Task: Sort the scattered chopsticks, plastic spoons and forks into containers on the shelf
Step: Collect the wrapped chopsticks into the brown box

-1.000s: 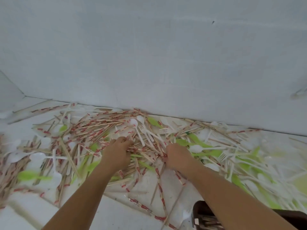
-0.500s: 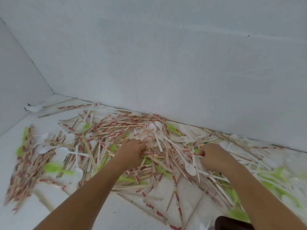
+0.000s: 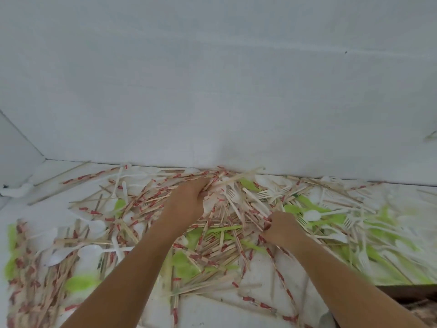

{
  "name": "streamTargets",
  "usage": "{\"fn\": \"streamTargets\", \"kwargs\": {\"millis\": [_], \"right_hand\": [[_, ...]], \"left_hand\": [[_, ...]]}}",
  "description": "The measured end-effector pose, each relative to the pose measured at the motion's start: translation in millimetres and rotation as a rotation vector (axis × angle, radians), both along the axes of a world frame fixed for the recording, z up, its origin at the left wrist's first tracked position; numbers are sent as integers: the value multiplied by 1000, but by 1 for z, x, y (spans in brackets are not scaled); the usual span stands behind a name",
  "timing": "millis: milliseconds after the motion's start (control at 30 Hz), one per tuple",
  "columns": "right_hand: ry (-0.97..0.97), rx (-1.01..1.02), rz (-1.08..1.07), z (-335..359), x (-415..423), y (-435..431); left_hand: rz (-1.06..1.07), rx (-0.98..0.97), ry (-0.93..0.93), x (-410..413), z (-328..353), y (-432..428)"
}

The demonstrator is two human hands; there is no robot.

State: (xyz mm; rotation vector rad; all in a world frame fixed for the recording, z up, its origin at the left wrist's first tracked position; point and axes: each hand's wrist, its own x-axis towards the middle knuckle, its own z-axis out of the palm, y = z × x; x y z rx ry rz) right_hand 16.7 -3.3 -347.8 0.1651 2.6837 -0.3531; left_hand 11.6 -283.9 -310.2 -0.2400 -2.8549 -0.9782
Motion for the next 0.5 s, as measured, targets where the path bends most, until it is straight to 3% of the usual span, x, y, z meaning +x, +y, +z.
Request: {"fn": "streamTargets", "kwargs": {"millis": [267,367,500], "right_hand": [[36,-8,-128,12,16,-11],[18,-42,-225,24,28,0],[75,-340,-477,26,42,-9]], "left_hand": [[254,1026,-418,-11,27,-58],[368,993,-515,-5,16,-77],[405,683,-504,10,-3,-97]]}}
